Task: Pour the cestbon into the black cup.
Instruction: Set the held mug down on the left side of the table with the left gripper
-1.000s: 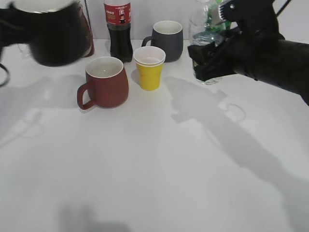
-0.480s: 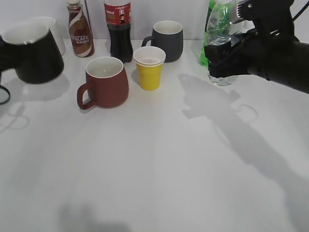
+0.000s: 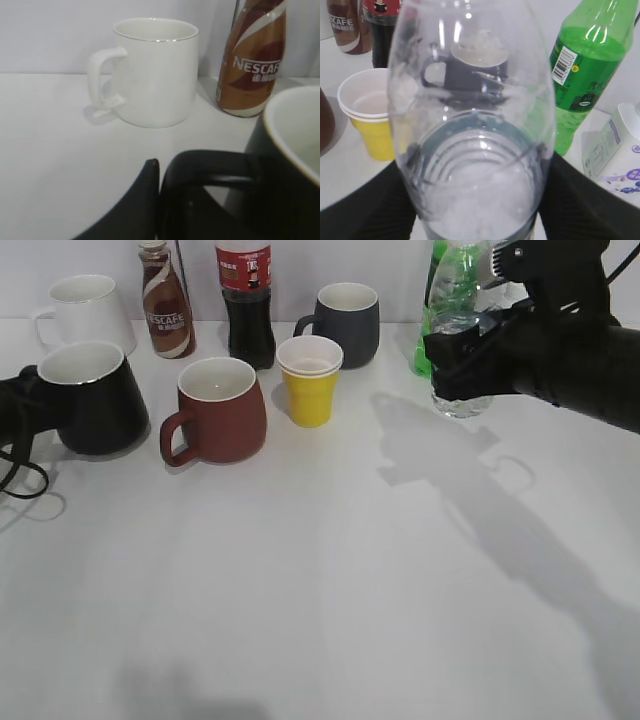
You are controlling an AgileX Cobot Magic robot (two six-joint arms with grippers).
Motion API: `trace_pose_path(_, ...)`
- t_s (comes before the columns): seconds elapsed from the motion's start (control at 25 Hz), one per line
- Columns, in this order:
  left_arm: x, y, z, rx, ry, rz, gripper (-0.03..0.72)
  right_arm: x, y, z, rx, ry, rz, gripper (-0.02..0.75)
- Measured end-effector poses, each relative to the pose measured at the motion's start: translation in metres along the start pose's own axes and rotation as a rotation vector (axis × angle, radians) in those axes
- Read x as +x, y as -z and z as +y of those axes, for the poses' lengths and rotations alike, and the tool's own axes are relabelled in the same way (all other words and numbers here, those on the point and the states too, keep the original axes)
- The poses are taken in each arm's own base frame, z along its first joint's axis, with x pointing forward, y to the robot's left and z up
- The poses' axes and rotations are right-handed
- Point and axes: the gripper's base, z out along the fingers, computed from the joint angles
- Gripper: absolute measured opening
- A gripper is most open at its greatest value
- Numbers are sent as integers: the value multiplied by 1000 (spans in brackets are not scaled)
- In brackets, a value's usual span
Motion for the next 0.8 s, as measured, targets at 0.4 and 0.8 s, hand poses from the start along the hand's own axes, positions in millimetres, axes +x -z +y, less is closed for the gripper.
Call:
trace_pose_path(0.4,6,0,0,0,20,-7,136,0,0,0,0,-21,0,482)
trace_pose_path(0.8,16,19,-2,6,39,-31,239,0,0,0,0,-33,0,482)
